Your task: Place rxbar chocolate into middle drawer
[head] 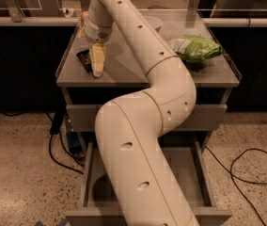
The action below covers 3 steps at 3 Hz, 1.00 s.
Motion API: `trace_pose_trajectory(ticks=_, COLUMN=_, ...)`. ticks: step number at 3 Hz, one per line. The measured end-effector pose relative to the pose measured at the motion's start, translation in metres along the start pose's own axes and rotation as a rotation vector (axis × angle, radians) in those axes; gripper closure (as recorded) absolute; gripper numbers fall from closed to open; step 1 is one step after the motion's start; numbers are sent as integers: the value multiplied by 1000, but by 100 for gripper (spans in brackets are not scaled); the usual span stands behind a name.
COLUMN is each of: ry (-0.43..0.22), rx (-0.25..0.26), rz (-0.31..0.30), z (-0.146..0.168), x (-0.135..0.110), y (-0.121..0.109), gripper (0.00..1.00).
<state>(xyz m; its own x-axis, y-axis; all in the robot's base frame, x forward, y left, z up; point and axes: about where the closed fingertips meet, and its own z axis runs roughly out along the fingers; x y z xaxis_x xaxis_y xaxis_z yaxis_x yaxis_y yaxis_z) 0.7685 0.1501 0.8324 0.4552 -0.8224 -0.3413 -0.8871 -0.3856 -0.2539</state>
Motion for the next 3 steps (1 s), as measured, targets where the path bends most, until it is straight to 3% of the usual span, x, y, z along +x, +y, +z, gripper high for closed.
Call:
trace_pose_trajectory(ticks=1, ry=-46, rx=7, rz=26, z=10, x=-8, y=-5, gripper=0)
trace_pose_trajectory(ticks=3, ry=-53, rx=1, rz=52, z=22, x=-8, y=-8, gripper=0)
